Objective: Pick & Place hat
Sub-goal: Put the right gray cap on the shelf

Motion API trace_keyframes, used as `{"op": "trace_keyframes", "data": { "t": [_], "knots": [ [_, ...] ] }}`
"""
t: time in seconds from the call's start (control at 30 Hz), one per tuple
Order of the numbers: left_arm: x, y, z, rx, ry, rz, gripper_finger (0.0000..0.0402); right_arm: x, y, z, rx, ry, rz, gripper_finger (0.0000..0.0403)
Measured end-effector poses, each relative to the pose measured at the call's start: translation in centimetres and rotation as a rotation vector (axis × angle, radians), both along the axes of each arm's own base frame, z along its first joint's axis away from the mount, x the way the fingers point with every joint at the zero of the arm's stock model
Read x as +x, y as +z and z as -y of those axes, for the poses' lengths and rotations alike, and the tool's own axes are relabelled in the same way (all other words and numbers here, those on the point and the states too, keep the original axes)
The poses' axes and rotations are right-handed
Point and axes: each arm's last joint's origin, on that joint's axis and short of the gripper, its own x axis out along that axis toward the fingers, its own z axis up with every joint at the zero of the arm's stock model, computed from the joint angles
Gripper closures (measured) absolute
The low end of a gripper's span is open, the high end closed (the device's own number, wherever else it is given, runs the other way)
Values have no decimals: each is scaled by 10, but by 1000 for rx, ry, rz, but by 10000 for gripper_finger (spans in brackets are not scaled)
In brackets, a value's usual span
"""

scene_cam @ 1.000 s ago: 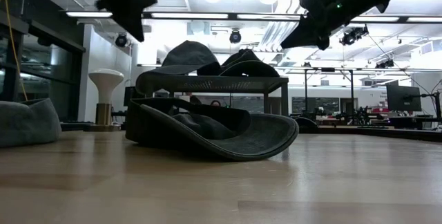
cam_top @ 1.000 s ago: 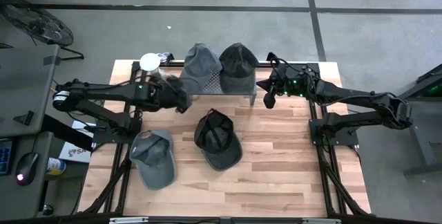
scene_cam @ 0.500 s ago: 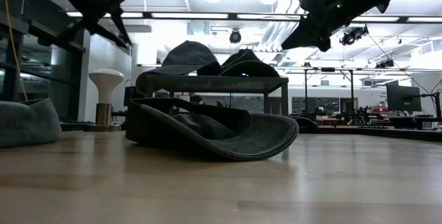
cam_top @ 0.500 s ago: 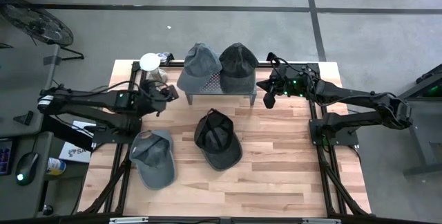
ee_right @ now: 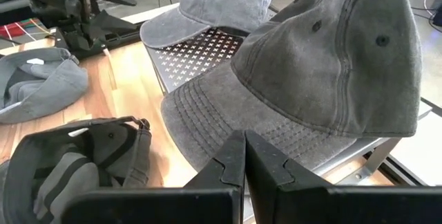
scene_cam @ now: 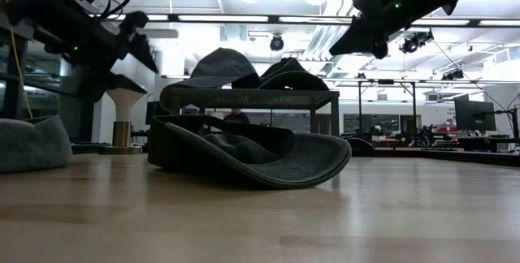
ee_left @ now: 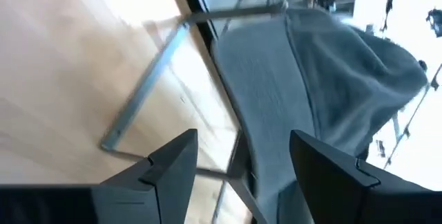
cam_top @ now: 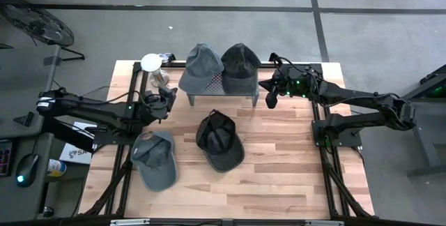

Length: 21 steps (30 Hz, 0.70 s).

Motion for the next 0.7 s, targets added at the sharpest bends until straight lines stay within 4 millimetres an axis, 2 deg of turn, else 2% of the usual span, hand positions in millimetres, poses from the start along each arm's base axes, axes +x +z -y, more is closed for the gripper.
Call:
{"op": "trace_keyframes", "data": {
  "t": [0.23,0.7],
  "knots": [
    [0,-10,-7,-13,50,35,173,0,0,0,-6,-16,-3,403],
    [18,-13,-40,-30,27,74,173,0,0,1,-9,-29,-4,403]
  ]
}}
